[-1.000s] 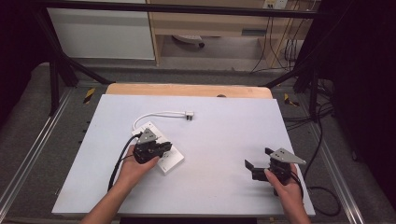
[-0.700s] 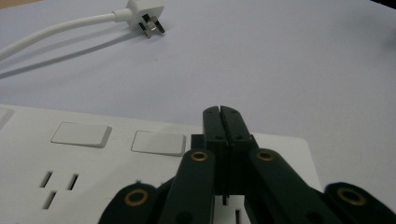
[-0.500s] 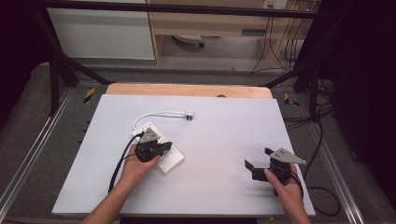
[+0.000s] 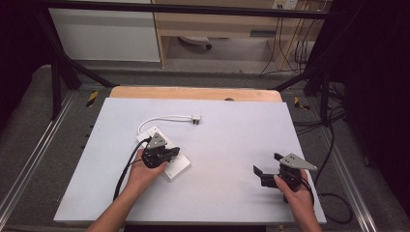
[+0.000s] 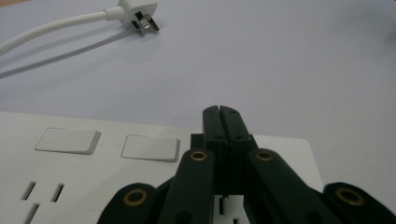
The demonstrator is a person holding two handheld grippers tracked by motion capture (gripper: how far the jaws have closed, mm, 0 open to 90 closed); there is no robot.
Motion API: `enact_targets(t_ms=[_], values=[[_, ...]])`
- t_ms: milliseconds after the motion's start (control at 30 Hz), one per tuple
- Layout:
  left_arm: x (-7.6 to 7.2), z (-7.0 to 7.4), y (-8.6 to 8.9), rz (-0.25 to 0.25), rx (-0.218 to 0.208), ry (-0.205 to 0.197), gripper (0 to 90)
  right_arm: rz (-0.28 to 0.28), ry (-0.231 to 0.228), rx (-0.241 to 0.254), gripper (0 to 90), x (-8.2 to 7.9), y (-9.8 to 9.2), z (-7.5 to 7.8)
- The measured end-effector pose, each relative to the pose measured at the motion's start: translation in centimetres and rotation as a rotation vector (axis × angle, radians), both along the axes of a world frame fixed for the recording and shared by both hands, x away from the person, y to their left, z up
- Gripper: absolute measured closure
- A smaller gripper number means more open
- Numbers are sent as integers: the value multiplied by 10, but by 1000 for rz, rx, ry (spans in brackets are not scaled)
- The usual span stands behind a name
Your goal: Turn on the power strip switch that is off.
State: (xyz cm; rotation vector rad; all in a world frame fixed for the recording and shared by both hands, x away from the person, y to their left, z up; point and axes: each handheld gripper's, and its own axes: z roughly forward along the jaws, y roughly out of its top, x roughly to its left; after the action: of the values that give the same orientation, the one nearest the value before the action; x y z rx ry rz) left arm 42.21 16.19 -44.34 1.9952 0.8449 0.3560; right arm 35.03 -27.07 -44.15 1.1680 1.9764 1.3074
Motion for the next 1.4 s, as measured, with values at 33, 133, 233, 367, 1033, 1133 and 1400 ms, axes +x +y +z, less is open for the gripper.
enact_targets(t_ms=[33,133,233,367,1033,1133,1400], values=[[0,0,0,0,0,1,900,0,0,1,26,0,0,0],[0,0,0,-4,2,0,900,1,1,1,26,0,0,0],[0,0,1,-7,1,1,900,1,1,0,26,0,0,0],[1,0,2,-11,-4,6,900,1,1,-2,26,0,0,0],[5,-3,8,-10,-7,12,900,0,7,0,26,0,1,-1],[4,-3,7,-14,-8,8,900,-1,7,0,26,0,0,-1],[4,-3,6,-11,-6,7,900,-1,7,0,26,0,0,-1]])
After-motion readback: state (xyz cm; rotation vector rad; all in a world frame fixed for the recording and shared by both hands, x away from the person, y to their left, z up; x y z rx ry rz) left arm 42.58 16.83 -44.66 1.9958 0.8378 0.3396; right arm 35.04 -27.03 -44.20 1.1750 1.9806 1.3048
